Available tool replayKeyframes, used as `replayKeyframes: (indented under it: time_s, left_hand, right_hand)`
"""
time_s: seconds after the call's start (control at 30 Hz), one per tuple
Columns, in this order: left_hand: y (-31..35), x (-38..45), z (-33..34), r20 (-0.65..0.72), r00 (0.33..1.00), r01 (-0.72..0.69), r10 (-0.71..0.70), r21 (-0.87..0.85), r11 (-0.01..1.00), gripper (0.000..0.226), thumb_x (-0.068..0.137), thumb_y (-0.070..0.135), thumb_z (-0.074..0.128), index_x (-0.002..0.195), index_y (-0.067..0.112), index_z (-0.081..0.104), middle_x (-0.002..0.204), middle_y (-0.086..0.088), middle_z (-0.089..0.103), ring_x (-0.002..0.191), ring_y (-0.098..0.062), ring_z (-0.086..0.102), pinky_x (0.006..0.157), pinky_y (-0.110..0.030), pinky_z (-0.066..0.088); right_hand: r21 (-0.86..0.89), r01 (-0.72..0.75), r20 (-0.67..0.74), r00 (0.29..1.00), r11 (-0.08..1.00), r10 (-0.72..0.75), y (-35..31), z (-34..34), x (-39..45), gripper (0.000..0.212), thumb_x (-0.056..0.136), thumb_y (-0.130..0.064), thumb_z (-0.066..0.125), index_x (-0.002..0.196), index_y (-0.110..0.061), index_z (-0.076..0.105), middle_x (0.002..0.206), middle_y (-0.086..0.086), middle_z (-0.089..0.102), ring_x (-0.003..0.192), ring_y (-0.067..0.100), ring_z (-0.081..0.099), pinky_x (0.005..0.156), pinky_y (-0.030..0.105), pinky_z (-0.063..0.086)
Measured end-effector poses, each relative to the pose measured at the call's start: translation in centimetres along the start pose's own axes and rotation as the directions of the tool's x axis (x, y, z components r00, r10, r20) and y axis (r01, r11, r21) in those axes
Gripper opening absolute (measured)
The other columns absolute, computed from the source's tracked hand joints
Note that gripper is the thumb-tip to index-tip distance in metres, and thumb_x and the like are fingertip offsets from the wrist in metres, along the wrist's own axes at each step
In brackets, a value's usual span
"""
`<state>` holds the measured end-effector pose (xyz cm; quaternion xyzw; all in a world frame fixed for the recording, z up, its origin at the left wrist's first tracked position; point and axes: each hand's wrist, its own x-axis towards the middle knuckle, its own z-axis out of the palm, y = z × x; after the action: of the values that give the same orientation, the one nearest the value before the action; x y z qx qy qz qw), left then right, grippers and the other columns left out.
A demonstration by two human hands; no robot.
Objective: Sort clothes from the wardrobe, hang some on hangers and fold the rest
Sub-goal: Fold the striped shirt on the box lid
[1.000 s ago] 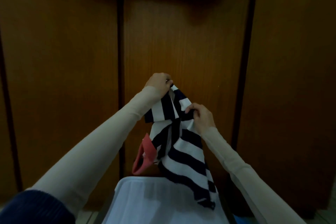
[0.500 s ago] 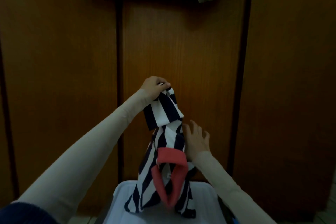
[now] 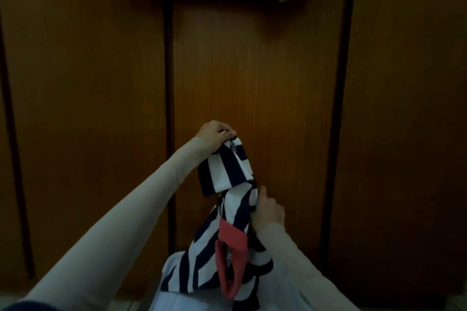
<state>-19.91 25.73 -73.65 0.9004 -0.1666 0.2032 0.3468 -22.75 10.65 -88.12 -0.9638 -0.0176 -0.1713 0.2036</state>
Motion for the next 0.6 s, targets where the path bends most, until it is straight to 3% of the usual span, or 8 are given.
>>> replayKeyframes:
  time_s: [0.1,0.23,0.33,0.47,0.6]
  left_hand:
    - [-1.2,0.0,0.2,-0.074,0.995,0.081,-0.07,0.155,0.985,0.028,0.097,0.025,0.049,0.111,0.007,0.065,0.123,-0.009,0.059,0.115,-0.023,0.053,0.085,-0.026,0.039]
    - [-2.5,-0.4,0.8,-0.127,0.982,0.17,-0.143,0.244,0.955,0.031,0.098,0.026,0.047,0.118,0.008,0.062,0.126,-0.011,0.058,0.112,-0.025,0.055,0.086,-0.031,0.044]
    - [-3.1,-0.4,0.9,-0.165,0.968,0.227,-0.189,0.258,0.939,0.031,0.098,0.027,0.045,0.117,0.009,0.062,0.121,-0.01,0.06,0.106,-0.024,0.057,0.079,-0.028,0.042]
    - [-3.8,-0.5,1.0,-0.088,0.966,0.257,-0.244,0.202,0.945,0.04,0.099,0.033,0.042,0.113,0.002,0.063,0.101,-0.012,0.063,0.094,-0.023,0.058,0.078,-0.028,0.041]
    - [-4.2,-1.4,0.6,0.085,0.971,0.221,-0.224,0.045,0.974,0.041,0.083,0.048,0.059,0.089,0.009,0.065,0.112,-0.017,0.061,0.111,-0.031,0.055,0.091,-0.038,0.041]
  right_hand:
    - [0.177,-0.04,-0.022,0.999,0.983,0.045,1.6,-0.8,0.4,0.035,0.087,-0.009,0.054,0.118,-0.015,0.039,0.103,0.007,0.062,0.081,0.019,0.057,0.067,0.028,0.044]
    - [0.211,-0.078,-0.103,0.989,0.974,0.102,3.7,-2.0,1.6,0.018,0.094,-0.015,0.047,0.112,-0.015,0.044,0.089,0.004,0.057,0.078,0.02,0.057,0.069,0.033,0.048]
    - [0.119,-0.082,-0.162,0.982,0.99,0.101,4.9,-3.4,2.0,0.015,0.095,-0.019,0.049,0.109,-0.016,0.046,0.085,0.001,0.054,0.074,0.017,0.054,0.061,0.028,0.043]
    - [0.017,-0.144,-0.219,0.965,0.989,0.145,6.2,-5.0,2.7,0.013,0.094,-0.012,0.048,0.105,-0.013,0.055,0.092,0.004,0.06,0.074,0.015,0.052,0.061,0.026,0.041]
    - [0.098,-0.181,-0.226,0.954,0.979,0.199,7.5,-6.7,2.6,0.022,0.096,-0.006,0.04,0.112,-0.009,0.055,0.1,0.013,0.062,0.086,0.026,0.059,0.069,0.031,0.044]
